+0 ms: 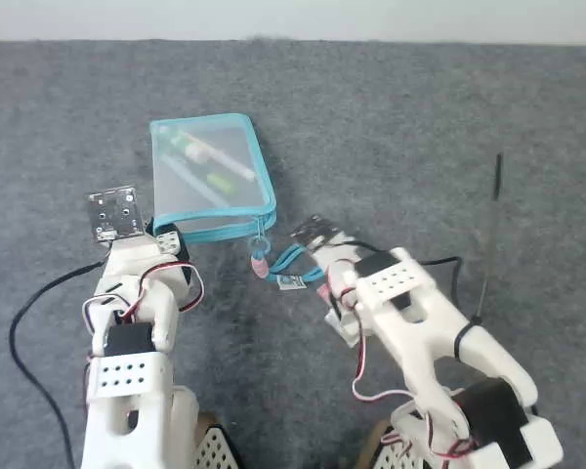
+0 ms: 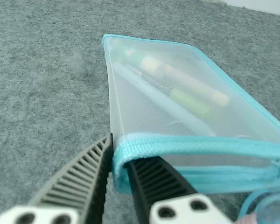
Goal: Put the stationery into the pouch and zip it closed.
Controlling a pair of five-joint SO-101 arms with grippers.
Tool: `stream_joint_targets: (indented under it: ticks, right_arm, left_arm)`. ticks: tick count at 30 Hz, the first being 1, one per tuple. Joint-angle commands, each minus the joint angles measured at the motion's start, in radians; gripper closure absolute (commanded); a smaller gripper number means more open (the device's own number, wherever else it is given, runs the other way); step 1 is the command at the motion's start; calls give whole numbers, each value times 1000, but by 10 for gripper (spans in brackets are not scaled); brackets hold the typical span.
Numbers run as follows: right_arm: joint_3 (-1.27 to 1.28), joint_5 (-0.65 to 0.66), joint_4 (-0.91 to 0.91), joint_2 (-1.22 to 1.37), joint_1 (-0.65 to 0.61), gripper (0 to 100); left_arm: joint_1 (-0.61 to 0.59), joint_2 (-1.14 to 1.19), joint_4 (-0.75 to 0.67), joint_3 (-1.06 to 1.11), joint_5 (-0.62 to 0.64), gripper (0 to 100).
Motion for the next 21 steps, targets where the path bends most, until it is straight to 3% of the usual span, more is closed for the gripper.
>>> stream_joint_targets:
  ticks: [1, 6, 10, 16, 21]
  right_arm:
    - [-14, 8, -15, -10, 90, 992]
    - [-84, 11, 71, -79, 200, 992]
    - [-189, 54, 240, -228, 213, 992]
    - [-450, 112, 567, -366, 59, 992]
    - [-647, 69, 680, -323, -99, 992]
  left_arm:
    - [11, -23, -29, -31, 18, 988]
    - [20, -23, -31, -31, 17, 988]
    - [110, -23, -35, -16, -9, 988]
    - [279, -23, -35, -10, -38, 988]
    - [342, -23, -35, -10, -72, 988]
